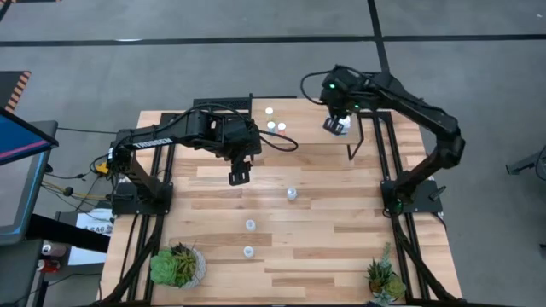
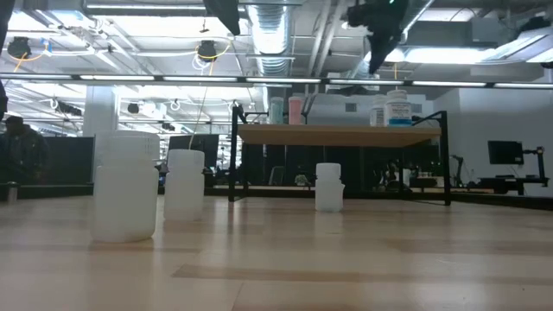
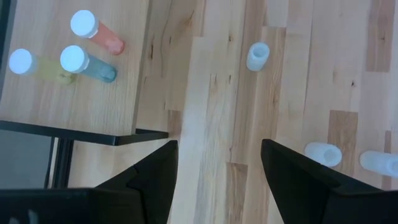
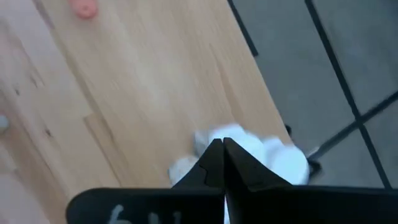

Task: Pick and place medicine bottles onto shelf by color
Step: Align the white pill bottle with the other white pill bottles on the shelf, then put the top transparent pill bottle on the shelf

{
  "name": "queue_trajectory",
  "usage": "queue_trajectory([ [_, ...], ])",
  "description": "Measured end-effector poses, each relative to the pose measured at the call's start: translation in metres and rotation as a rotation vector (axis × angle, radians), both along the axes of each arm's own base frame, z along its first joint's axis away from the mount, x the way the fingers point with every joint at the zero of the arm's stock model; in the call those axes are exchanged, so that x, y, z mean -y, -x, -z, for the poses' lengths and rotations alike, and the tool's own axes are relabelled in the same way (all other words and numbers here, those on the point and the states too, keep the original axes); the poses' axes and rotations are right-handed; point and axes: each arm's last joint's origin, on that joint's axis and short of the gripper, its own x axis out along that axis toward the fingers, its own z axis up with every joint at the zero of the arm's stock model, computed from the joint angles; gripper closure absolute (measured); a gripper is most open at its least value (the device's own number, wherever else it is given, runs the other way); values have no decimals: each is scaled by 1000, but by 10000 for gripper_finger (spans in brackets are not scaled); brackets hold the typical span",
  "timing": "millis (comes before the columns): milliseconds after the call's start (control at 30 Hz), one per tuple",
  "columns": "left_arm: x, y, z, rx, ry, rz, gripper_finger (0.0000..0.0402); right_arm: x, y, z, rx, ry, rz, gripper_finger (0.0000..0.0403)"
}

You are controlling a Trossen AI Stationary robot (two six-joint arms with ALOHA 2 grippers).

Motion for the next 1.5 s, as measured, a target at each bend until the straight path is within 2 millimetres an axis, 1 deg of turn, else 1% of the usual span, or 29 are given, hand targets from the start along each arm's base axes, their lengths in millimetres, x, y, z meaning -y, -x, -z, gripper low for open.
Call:
queue_trajectory([
  [67,0,0,0,0,0,0,184,5,-11,8,-14,-3,-16,391],
  [167,0,0,0,0,0,0,184,14,-26,30,-92,-44,-24,384],
  [233,0,0,0,1,1,-1,184,19,-35,44,-155,-69,-20,379],
  [300,0,0,0,2,3,-6,184,22,-40,53,-208,-49,-3,377],
  [433,0,0,0,2,4,-7,184,25,-43,60,-254,-40,0,382],
  [600,0,-1,0,10,3,-7,184,28,-34,62,-312,-77,25,389],
  [767,0,-1,0,10,3,-6,184,27,-26,56,-323,-73,43,387],
  [933,0,-1,0,11,3,-7,184,27,-21,58,-371,-105,54,387],
  [1167,0,-1,0,10,3,-7,184,26,-22,56,-352,-97,66,385],
  [1233,0,-1,0,10,3,-7,184,23,-27,50,-314,-75,54,385],
  [1333,0,-1,0,10,3,-6,184,15,-34,32,-228,-71,4,386],
  [1400,0,-1,0,10,3,-7,184,5,-37,19,-161,-103,-55,386],
  [1500,0,-1,0,10,7,-14,184,-18,-29,-4,-23,-187,-166,383],
])
